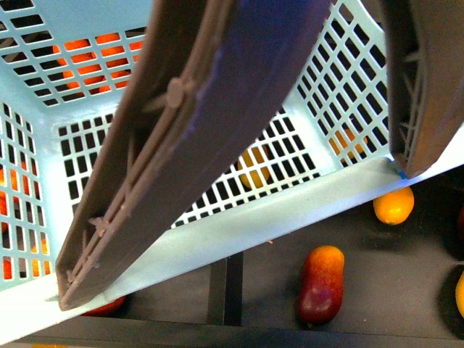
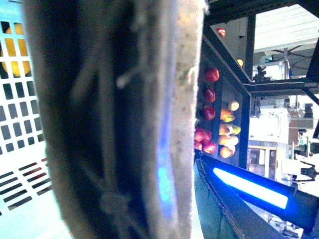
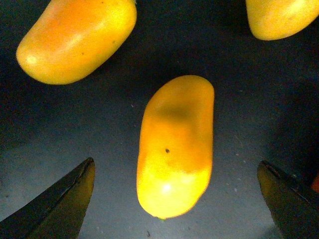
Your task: Pick mango and avocado into basket
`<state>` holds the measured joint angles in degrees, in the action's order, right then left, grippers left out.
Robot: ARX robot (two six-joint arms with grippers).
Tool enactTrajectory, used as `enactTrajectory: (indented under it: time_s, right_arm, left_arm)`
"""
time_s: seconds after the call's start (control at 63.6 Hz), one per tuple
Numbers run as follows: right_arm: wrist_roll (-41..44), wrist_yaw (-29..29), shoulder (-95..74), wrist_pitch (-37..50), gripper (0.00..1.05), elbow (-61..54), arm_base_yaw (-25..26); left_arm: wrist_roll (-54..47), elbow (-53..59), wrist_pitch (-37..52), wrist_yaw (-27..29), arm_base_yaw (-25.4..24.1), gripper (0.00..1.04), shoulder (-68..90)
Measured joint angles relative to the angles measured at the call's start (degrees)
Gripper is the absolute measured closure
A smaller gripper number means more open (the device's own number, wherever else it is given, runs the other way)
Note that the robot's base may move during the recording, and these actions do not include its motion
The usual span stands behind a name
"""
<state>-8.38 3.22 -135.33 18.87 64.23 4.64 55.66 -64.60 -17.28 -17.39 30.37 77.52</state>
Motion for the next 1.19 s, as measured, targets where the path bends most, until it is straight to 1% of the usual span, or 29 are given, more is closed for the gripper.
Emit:
enactTrajectory:
  time_s: [0.236,0.55,0.959,1.116,1.132,1.195]
  right_arm:
    - [-4.2,-1.9,-6.4,-4.1,0.09,8.2,-1.5]
    - [-7.3,-3.3,-11.3,-8.5,0.09,15.6,-2.3]
    - [-9.4,-4.4,-15.0,-12.1,0.09,19.6,-2.2]
    - [-9.9,-4.2,-15.3,-12.5,0.26,19.1,-2.0]
    - [-9.9,-4.1,-15.3,-12.5,0.3,18.9,-1.9]
    - [-10.0,-3.9,-15.3,-12.3,0.37,18.4,-1.7]
  left_arm:
    - [0.0,0.0,0.0,0.0,0.0,0.78,0.0]
    - [0.0,0.0,0.0,0.0,0.0,0.78,0.0]
    - [0.0,0.0,0.0,0.0,0.0,0.78,0.0]
    - [0.0,0.0,0.0,0.0,0.0,0.78,0.0]
    - [0.0,0.0,0.0,0.0,0.0,0.78,0.0]
    - [0.0,0.0,0.0,0.0,0.0,0.78,0.0]
